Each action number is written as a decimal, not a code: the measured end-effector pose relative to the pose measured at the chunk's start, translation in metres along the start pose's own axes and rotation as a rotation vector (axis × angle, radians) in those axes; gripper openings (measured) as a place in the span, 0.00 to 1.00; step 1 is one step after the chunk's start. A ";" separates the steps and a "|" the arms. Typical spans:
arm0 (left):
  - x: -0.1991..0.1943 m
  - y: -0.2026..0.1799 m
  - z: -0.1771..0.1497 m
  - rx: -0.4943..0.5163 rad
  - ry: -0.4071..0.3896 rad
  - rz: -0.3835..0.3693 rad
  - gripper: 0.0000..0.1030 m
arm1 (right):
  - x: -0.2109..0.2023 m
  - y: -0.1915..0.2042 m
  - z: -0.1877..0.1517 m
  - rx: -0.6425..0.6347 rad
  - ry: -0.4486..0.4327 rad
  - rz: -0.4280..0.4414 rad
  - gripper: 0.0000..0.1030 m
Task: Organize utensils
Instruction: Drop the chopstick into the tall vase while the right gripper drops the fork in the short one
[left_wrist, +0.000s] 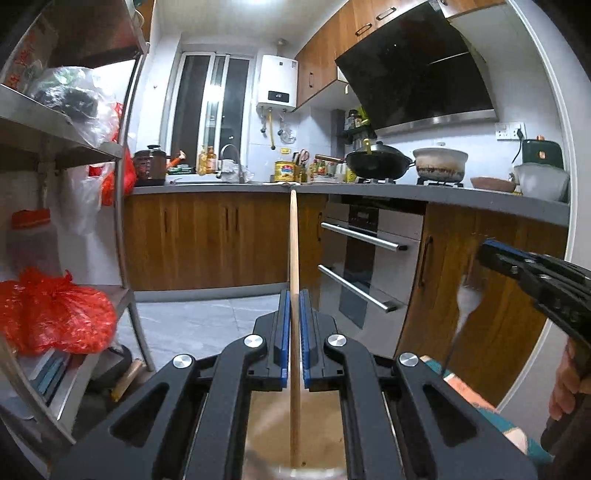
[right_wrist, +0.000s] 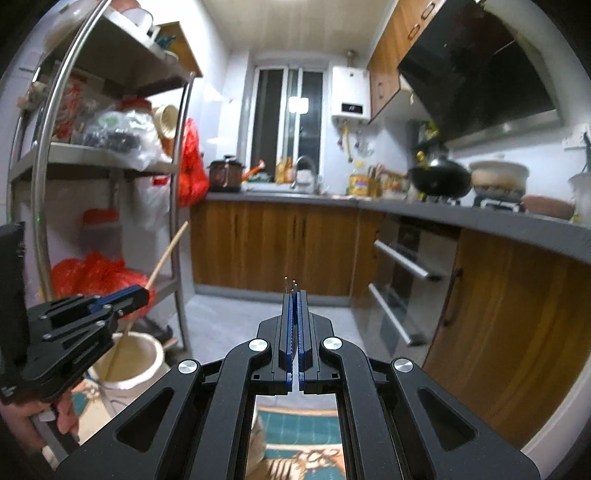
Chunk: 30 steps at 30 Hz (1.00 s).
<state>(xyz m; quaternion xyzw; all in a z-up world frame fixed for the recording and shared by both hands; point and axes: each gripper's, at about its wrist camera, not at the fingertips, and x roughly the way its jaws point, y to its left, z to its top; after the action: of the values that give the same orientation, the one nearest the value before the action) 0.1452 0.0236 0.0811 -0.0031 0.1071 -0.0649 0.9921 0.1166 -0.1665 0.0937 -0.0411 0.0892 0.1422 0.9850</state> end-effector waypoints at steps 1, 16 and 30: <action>-0.002 -0.001 -0.002 0.007 0.013 0.013 0.05 | 0.002 0.003 -0.002 -0.002 0.009 0.007 0.03; -0.006 -0.002 -0.020 0.066 0.097 0.064 0.05 | 0.032 0.017 -0.019 -0.005 0.096 0.025 0.03; -0.010 -0.007 -0.023 0.088 0.096 0.081 0.41 | 0.034 0.009 -0.022 0.030 0.103 0.040 0.22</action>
<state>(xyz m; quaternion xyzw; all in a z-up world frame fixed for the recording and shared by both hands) 0.1295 0.0183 0.0614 0.0482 0.1516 -0.0292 0.9868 0.1426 -0.1511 0.0657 -0.0320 0.1425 0.1583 0.9765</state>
